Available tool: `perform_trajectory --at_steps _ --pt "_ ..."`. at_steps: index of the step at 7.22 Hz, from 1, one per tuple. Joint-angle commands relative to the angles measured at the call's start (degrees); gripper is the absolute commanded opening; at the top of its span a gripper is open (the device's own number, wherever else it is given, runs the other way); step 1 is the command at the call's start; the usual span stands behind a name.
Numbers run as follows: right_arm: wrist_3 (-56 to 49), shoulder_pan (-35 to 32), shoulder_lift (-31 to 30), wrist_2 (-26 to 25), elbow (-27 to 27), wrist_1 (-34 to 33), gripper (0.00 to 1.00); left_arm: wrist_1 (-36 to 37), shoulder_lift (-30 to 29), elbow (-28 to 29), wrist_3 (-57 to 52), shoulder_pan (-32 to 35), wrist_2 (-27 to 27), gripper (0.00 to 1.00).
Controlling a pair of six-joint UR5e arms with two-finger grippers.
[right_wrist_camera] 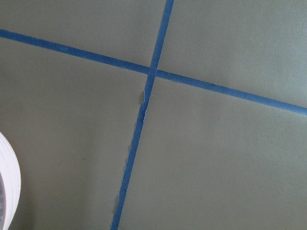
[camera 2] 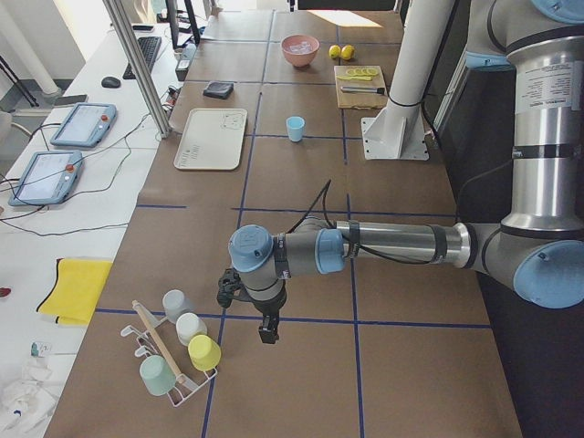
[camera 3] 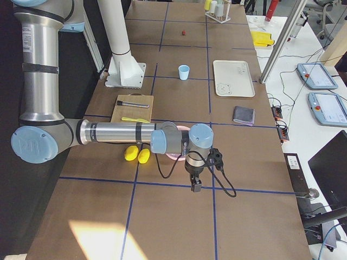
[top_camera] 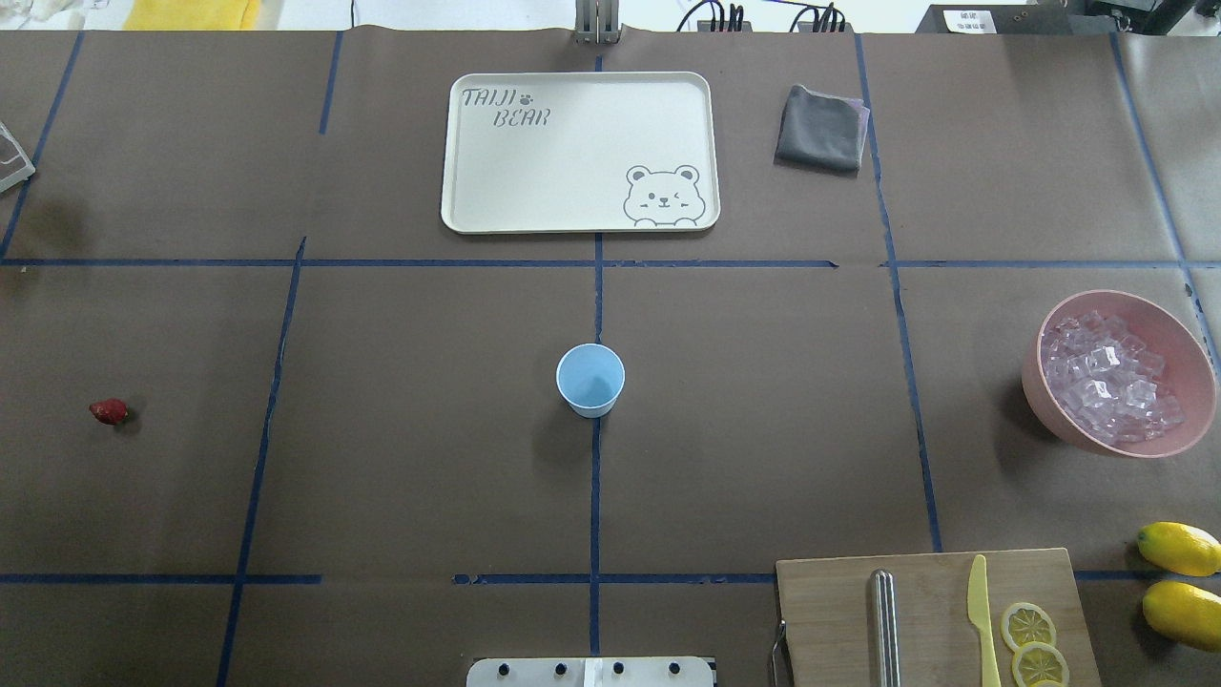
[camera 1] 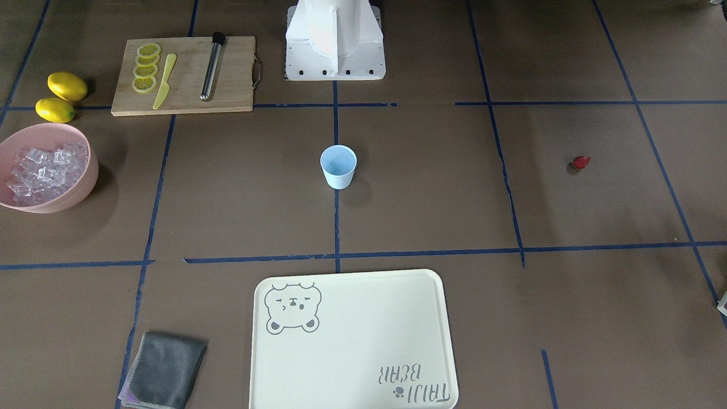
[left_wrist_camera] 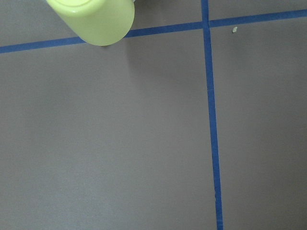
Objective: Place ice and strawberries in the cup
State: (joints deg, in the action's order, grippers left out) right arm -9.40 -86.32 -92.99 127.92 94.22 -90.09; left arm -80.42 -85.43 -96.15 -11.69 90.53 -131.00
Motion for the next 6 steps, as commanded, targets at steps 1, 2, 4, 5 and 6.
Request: perform_trajectory --at_steps 1,2,4,5,6 --pt "-0.1 0.0 0.0 0.0 0.0 0.0 1.00 0.0 0.2 -1.0 -0.2 -0.1 0.1 1.00" --pt "-0.6 0.0 0.0 0.0 0.0 0.0 1.00 0.1 0.3 -1.1 -0.2 -0.2 0.1 1.00" --pt "-0.3 0.0 0.2 0.3 0.3 0.0 1.00 0.1 0.4 -1.1 -0.2 -0.1 0.1 1.00" --pt "0.1 0.0 0.2 0.0 1.5 0.0 1.00 0.2 0.5 -1.1 -0.2 -0.1 0.1 1.00" --pt "0.1 0.0 0.3 -0.4 1.6 0.0 1.00 0.2 0.5 -1.1 -0.2 -0.1 0.1 1.00"
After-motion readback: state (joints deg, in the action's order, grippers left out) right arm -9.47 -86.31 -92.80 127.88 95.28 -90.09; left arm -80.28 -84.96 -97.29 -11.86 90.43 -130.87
